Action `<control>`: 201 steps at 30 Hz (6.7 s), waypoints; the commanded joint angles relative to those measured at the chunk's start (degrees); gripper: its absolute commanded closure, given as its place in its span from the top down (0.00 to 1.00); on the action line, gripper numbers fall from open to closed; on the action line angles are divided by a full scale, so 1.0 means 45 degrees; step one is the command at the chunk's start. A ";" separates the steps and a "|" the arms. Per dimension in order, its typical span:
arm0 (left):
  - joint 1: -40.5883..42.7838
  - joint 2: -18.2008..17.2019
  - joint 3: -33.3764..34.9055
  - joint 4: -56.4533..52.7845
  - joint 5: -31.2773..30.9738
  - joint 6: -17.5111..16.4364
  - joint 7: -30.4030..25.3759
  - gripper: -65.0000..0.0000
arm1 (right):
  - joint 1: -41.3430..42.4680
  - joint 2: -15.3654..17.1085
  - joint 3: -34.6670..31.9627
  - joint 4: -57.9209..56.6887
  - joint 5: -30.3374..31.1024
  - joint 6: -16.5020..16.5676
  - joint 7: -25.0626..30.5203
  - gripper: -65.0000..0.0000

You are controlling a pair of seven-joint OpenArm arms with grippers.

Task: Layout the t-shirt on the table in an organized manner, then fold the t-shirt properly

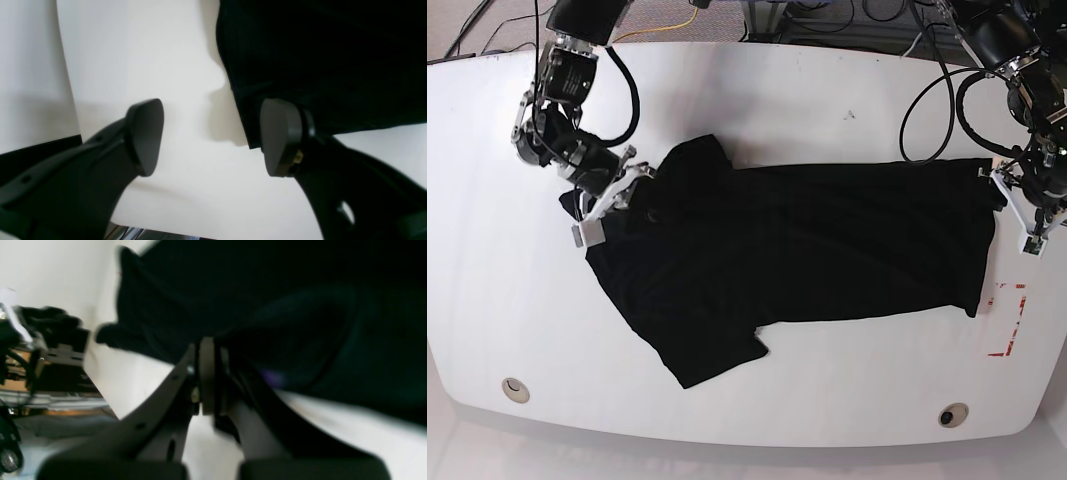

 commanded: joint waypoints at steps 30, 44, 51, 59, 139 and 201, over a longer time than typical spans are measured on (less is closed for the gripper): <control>0.0137 -0.0205 -0.0038 0.0129 -0.0051 -0.0008 -0.0179 0.66 | 0.5143 -0.0294 -0.0404 -0.6775 0.0220 0.0044 0.1285 0.16; 0.0157 -0.0205 -0.0038 0.0129 -0.0051 -0.0008 -0.0179 0.66 | 0.5768 -0.0216 -0.0443 -0.7264 0.0240 0.0044 0.1324 0.92; 0.0157 -0.0205 -0.0038 0.0129 -0.0051 -0.0008 -0.0179 0.66 | 0.5045 0.0585 -0.0423 -0.5408 0.0240 0.0044 0.0367 0.92; 0.0176 -0.0186 -0.0038 0.0129 -0.0051 -0.0008 -0.0179 0.66 | 0.4655 0.1073 -0.0443 -0.3708 0.0240 0.0025 0.0308 0.92; 0.0430 -0.0147 -0.0057 0.0129 -0.0051 -0.0008 -0.0179 0.66 | 0.3190 -0.0763 -0.0892 -0.3767 -0.1148 -0.0581 -0.0024 0.00; 0.0430 -0.0205 -0.0038 0.0110 -0.0031 -0.0008 -0.0179 0.66 | 1.0008 0.1542 -0.9937 -0.6717 -0.1460 -0.1538 0.1949 1.00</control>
